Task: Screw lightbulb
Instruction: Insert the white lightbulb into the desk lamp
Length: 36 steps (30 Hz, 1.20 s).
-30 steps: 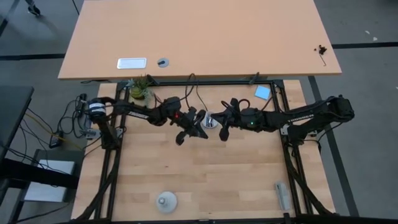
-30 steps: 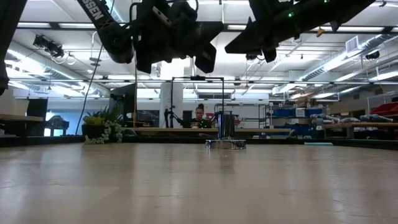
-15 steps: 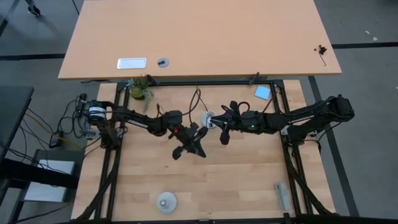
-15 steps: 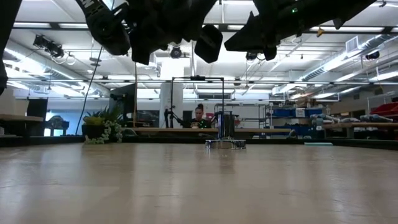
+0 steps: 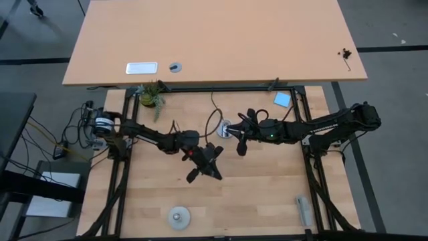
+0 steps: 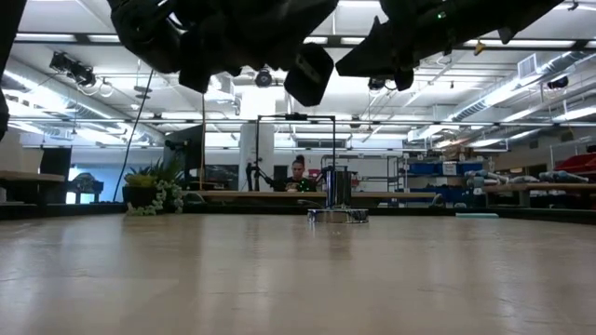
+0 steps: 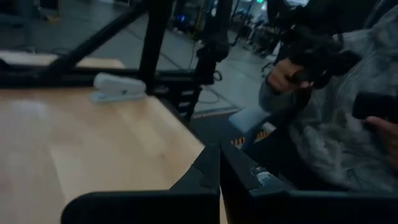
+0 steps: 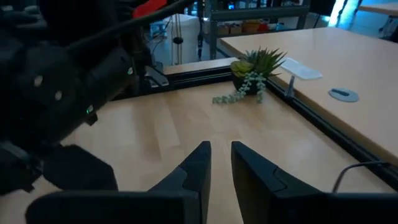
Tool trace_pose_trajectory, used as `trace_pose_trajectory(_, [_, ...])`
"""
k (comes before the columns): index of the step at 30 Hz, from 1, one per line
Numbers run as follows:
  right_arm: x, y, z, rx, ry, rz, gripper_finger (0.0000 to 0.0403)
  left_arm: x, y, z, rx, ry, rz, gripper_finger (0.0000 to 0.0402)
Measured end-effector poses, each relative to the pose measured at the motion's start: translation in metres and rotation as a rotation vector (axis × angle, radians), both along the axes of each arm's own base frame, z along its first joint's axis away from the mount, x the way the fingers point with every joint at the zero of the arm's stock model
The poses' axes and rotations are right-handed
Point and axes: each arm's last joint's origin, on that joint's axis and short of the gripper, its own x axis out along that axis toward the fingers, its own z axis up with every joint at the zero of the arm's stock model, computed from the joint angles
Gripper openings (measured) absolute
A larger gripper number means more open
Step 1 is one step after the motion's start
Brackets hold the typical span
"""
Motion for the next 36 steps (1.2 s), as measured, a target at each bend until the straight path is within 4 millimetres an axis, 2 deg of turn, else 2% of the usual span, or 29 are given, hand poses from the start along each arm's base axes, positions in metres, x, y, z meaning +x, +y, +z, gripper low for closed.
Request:
trace_pose_trajectory(4, [0.0,0.002,-0.001,0.004,0.004,0.012,0.0071,-0.003,-0.011,-0.001,0.025,0.038,0.014,0.0001])
trace_pose_trajectory(7, [0.001,0.004,-0.002,0.006,0.006,0.017,0.0073,-0.01,-0.02,0.006,0.092,0.048,0.049,0.0001])
trace_pose_trajectory(15, [0.001,0.009,-0.002,0.028,0.0,0.029,0.0072,-0.043,-0.044,0.04,0.2,0.085,0.119,0.0001])
trace_pose_trajectory(19, [0.001,0.009,-0.002,0.037,-0.003,0.029,0.0073,-0.06,-0.06,0.051,0.233,0.106,0.131,0.0001])
trace_pose_trajectory(26, [0.002,0.009,-0.004,0.045,0.005,0.021,0.0076,-0.086,-0.088,0.049,0.308,0.227,0.164,0.0003])
trace_pose_trajectory(36, [0.013,0.007,-0.026,0.058,0.073,0.0,0.0076,-0.111,-0.123,0.042,0.221,0.409,0.12,0.0004])
